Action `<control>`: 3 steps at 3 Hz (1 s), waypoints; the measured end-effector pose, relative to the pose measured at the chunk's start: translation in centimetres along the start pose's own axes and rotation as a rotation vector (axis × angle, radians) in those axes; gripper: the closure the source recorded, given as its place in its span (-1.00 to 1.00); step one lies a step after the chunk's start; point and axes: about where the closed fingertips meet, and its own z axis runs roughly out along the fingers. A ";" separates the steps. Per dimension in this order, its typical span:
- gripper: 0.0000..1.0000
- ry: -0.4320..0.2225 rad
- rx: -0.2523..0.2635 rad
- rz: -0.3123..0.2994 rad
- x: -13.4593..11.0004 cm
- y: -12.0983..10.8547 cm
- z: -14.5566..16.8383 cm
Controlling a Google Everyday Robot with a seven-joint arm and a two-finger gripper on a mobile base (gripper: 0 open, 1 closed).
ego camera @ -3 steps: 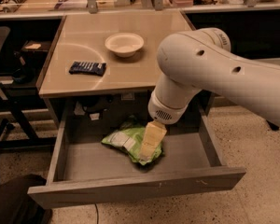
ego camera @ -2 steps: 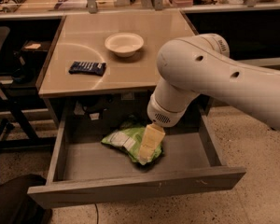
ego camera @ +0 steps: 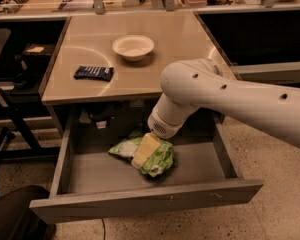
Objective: Pick green rice chip bag from top drawer and place on counter
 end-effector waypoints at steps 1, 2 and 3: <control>-1.00 -0.016 -0.024 0.068 -0.4 -0.9 2.8; -1.00 -0.016 -0.026 0.070 -0.4 -0.9 2.9; -1.00 -0.021 -0.027 0.052 -0.3 -0.5 3.5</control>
Offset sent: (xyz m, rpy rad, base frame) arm 0.0114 0.0065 -0.0212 0.0288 0.0285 -0.0488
